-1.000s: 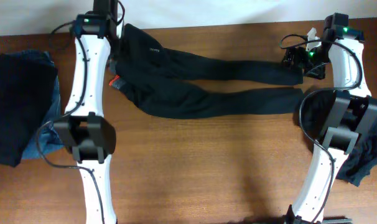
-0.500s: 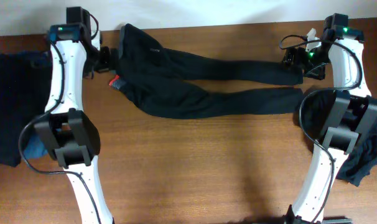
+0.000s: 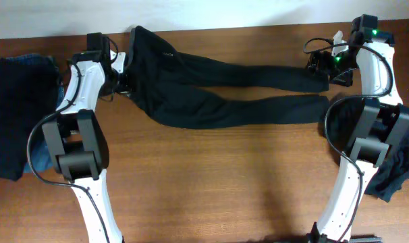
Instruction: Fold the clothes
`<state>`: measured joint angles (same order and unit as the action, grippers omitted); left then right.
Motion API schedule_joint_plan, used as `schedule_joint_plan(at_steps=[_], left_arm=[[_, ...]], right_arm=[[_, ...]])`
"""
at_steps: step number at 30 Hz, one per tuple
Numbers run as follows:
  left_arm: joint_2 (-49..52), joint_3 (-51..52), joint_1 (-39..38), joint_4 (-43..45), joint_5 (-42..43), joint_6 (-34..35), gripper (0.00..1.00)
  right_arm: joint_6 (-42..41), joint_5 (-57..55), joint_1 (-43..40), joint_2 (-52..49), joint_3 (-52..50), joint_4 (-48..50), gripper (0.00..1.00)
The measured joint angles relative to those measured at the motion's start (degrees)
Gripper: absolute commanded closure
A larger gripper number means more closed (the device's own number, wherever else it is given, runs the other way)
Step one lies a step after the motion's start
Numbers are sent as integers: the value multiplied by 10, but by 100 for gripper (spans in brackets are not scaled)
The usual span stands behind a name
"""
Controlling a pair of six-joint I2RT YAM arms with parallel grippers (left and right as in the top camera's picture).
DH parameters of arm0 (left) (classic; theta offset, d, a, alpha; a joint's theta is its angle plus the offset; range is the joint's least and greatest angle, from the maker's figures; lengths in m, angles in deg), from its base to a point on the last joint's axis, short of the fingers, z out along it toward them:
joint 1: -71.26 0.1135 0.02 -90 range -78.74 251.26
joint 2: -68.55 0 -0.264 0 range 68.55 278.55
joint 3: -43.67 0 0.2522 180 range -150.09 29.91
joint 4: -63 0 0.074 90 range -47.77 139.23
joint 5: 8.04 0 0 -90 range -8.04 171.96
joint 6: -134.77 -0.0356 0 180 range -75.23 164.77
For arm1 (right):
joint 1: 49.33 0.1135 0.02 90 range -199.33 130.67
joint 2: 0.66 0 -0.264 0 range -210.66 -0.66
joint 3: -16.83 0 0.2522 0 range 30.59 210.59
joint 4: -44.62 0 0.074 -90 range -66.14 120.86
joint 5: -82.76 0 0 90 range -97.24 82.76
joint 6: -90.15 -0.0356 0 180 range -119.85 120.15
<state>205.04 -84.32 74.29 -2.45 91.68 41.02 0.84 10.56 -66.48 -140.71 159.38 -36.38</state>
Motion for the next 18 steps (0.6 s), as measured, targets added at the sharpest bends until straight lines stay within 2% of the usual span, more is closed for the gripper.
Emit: schedule_joint_plan(at_steps=[3,6,8,12,18], left_arm=[[0,1,0,24,3,-12,11],[0,2,0,35,7,-24,27],[0,2,0,34,9,-29,32],[0,3,0,26,9,-30,35],[0,4,0,0,9,-50,35]], right_arm=[[0,0,0,0,0,0,1],[0,0,0,0,0,0,1],[0,0,0,0,0,0,1],[0,0,0,0,0,0,1],[0,0,0,0,0,0,1]])
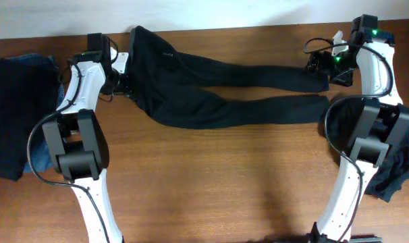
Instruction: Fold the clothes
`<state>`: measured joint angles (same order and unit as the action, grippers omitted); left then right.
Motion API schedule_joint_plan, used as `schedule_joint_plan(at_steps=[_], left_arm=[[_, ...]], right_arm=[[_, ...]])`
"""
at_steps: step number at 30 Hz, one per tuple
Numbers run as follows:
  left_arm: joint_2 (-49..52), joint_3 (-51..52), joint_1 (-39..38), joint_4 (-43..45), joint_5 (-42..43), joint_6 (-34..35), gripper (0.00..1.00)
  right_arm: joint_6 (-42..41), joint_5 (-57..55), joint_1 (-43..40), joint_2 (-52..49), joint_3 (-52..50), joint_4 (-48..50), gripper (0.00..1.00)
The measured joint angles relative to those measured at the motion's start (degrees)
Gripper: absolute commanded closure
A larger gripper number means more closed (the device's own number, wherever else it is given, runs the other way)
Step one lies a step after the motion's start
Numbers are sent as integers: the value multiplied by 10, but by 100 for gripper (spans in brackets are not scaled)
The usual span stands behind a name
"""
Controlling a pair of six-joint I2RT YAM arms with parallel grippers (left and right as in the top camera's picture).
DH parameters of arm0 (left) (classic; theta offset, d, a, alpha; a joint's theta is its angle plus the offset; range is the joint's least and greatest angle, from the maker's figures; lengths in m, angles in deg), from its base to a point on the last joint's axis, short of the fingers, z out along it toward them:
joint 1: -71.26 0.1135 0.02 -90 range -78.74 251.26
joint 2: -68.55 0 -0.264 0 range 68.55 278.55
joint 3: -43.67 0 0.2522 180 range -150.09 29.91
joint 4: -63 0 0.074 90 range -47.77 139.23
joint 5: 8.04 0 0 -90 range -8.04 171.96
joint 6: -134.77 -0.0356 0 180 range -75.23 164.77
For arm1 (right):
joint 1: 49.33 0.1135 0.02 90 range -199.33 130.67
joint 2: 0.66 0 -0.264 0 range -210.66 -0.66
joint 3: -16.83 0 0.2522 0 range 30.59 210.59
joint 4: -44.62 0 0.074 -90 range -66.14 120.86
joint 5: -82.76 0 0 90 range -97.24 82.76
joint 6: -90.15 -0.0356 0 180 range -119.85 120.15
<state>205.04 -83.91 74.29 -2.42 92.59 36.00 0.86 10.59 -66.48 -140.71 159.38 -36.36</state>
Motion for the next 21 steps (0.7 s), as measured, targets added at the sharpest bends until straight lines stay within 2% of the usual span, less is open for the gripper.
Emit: schedule_joint_plan(at_steps=[14,18,20,21], left_arm=[[11,0,0,7,-10,-39,36],[18,0,0,12,-14,-42,47],[18,0,0,12,-15,-45,58],[18,0,0,11,-15,-46,67]], right_arm=[[0,0,0,0,0,0,1],[0,0,0,0,0,0,1],[0,0,0,0,0,0,1],[0,0,0,0,0,0,1]])
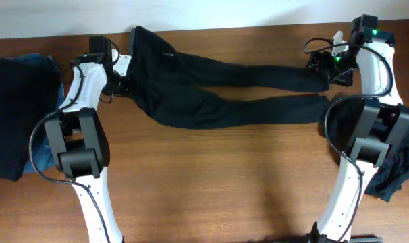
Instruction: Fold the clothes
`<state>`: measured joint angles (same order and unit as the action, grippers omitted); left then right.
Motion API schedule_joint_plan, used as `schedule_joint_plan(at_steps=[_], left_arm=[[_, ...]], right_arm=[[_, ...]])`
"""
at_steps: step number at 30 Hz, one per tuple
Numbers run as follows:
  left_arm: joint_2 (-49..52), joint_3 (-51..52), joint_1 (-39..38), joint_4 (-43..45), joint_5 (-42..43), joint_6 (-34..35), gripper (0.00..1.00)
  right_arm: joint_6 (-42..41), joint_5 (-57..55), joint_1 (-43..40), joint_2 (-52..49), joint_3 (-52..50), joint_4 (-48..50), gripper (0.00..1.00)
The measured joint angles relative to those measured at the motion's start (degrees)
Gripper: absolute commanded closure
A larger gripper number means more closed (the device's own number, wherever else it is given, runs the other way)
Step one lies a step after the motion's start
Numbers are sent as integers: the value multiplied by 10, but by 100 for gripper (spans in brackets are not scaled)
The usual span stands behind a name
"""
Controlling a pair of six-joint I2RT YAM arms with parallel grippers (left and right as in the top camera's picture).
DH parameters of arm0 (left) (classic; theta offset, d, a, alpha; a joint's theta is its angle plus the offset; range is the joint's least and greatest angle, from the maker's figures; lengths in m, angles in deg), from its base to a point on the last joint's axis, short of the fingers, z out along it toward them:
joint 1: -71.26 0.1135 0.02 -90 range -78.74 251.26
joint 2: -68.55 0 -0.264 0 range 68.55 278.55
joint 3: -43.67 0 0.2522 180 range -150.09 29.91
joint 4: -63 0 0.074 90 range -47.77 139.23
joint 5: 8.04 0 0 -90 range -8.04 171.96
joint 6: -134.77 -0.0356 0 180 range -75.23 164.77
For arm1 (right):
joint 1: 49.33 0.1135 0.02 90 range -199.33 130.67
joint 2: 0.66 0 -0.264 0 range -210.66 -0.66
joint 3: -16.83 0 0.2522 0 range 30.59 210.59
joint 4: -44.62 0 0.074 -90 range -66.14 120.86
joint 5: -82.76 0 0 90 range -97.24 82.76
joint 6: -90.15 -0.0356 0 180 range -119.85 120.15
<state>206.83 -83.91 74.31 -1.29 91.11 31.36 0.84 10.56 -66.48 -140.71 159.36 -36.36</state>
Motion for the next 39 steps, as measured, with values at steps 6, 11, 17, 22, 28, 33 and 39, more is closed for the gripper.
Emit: schedule_joint_plan(at_steps=[6,11,17,22,28,33,39], left_arm=[[0,-1,0,-25,1,1,99],[-1,-8,0,-108,1,32,99],[0,-22,0,-303,-50,75,99],[0,-47,0,-376,-123,137,99],[-3,-51,0,-378,-154,182,99],[-42,-51,0,-374,-171,204,1],[-67,-55,0,-366,-176,210,1]], right_arm=[[0,0,0,0,0,0,1],[0,0,0,0,0,2,1],[0,0,0,0,0,4,1],[0,0,0,0,0,4,1],[0,0,0,0,0,4,1],[0,0,0,0,0,8,1],[0,0,0,0,0,8,1]])
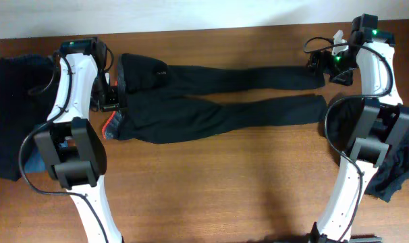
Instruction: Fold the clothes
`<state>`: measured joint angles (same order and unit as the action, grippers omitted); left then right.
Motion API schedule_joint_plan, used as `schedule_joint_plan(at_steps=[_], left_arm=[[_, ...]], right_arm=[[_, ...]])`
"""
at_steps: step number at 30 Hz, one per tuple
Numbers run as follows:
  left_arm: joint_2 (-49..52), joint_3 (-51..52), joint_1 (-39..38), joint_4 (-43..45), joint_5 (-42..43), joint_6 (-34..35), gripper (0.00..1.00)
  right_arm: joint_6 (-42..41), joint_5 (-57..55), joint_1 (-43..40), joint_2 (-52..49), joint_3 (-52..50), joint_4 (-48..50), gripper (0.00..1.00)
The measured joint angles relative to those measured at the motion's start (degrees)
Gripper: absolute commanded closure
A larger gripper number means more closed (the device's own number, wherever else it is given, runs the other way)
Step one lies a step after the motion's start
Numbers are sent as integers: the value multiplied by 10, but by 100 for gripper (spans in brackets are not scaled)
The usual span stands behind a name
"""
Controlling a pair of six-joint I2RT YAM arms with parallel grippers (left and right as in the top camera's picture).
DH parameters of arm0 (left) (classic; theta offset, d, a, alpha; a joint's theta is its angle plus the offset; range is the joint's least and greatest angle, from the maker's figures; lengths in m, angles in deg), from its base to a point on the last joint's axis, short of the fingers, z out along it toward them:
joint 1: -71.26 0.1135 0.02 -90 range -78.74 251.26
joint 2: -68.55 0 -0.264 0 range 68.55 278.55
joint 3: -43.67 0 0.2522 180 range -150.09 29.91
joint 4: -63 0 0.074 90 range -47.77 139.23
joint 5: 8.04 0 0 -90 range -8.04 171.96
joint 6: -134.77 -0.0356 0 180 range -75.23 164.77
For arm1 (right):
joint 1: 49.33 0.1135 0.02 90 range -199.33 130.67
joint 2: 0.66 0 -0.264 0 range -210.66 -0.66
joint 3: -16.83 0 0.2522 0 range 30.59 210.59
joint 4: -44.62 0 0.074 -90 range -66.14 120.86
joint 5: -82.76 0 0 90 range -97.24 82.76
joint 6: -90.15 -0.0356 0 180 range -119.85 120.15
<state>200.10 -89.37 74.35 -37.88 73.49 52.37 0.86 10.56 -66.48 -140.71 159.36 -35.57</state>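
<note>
A pair of black pants (211,111) lies stretched across the far half of the table, waist to the left and both legs running right. My left gripper (112,102) is at the waist end and appears shut on the waistband. Just in front of it a small orange-red patch (108,125) shows at the waist edge. The upper part of the waist (142,71) is bunched and folded over. At the far right my right gripper (318,69) sits on the cuff of the upper leg and looks shut on it. The lower leg's cuff (319,104) lies free.
A pile of dark blue clothes (15,115) covers the table's left edge. Another dark garment (400,169) hangs at the right edge beside the right arm's base. The table's back edge meets a white wall (204,13).
My left gripper has moved toward the front and a little left, taking the waist with it. The pants now lie straighter and narrower, and an orange-red patch shows. The right gripper stayed at the cuff.
At all three earlier moments the pants lay slanted, their waist up at the back edge, with my left gripper at the waist's left side and my right gripper on the upper cuff. Now the waist sits lower and the legs run nearly level.
</note>
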Motion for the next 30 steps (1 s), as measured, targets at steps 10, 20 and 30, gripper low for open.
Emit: schedule_joint_plan(at_steps=[10,20,30], left_arm=[[-9,-1,0,225,31,-11,1],[7,0,0,460,102,-80,1],[78,1,0,562,117,-111,1]], right_arm=[[0,6,0,0,0,-8,1],[12,9,0,0,0,47,2],[55,9,0,0,-42,109,1]])
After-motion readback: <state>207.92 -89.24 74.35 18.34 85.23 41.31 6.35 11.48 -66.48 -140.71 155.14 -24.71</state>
